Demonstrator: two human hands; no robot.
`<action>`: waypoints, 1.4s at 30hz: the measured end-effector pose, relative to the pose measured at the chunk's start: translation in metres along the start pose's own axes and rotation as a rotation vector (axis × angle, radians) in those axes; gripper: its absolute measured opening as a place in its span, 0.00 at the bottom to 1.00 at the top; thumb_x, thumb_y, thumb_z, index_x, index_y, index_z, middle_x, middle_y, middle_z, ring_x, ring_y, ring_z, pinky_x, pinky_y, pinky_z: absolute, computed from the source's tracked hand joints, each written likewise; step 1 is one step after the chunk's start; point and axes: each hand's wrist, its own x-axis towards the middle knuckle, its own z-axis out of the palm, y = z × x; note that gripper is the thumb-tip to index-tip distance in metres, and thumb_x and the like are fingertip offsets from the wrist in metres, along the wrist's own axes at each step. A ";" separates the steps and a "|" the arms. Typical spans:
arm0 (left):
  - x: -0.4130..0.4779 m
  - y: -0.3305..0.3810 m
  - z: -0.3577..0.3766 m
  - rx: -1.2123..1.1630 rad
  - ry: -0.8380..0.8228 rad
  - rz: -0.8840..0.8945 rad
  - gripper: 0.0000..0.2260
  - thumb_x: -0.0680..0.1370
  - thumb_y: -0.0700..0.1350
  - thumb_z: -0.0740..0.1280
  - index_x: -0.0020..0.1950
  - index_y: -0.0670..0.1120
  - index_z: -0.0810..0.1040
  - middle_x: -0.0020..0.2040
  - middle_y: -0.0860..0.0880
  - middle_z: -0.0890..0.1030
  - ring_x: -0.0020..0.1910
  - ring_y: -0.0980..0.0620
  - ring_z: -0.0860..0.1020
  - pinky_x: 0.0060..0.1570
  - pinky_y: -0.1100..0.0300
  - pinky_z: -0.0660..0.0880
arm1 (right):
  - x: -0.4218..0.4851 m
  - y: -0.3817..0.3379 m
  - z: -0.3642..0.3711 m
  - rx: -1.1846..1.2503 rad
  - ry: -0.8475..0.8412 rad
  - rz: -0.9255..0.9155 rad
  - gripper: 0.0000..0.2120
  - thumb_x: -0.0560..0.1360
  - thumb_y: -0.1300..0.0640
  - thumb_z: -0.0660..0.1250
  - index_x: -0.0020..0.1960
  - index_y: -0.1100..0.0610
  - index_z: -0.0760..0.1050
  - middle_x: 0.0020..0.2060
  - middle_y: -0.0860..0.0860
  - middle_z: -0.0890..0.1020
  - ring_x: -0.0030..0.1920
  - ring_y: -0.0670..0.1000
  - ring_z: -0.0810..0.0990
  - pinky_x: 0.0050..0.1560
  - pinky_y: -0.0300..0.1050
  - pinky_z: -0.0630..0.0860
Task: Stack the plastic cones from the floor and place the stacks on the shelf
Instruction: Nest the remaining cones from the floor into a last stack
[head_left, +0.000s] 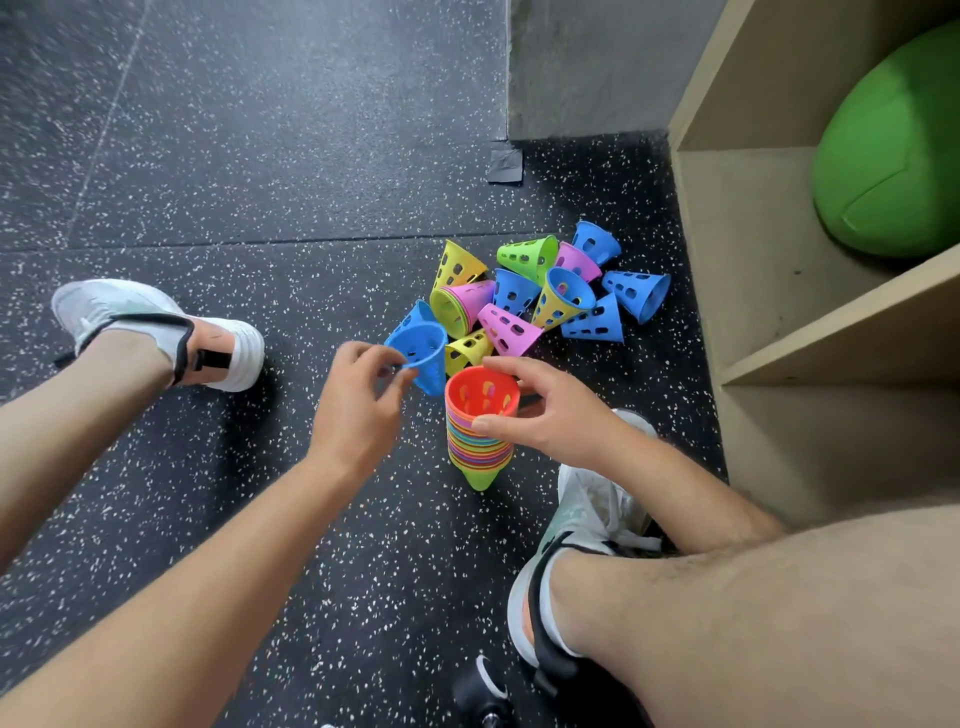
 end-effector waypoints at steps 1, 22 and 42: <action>-0.001 0.006 -0.010 -0.015 0.038 0.067 0.05 0.81 0.44 0.72 0.53 0.43 0.82 0.55 0.47 0.75 0.49 0.56 0.75 0.49 0.72 0.72 | 0.000 0.000 0.000 -0.007 0.006 0.002 0.32 0.67 0.45 0.81 0.67 0.40 0.73 0.54 0.40 0.82 0.55 0.40 0.82 0.62 0.47 0.79; -0.001 0.015 -0.014 -0.048 -0.277 0.172 0.23 0.77 0.31 0.64 0.67 0.52 0.79 0.63 0.57 0.81 0.63 0.59 0.78 0.62 0.57 0.77 | 0.002 0.002 0.004 -0.031 0.038 -0.001 0.38 0.62 0.39 0.81 0.69 0.34 0.70 0.58 0.35 0.80 0.56 0.40 0.80 0.62 0.49 0.78; 0.062 -0.043 0.008 0.687 -0.286 0.339 0.03 0.77 0.33 0.68 0.48 0.38 0.80 0.57 0.43 0.72 0.48 0.40 0.72 0.36 0.42 0.79 | 0.003 0.003 -0.001 -0.020 0.036 0.055 0.37 0.59 0.34 0.79 0.66 0.32 0.72 0.52 0.38 0.82 0.54 0.42 0.82 0.58 0.51 0.80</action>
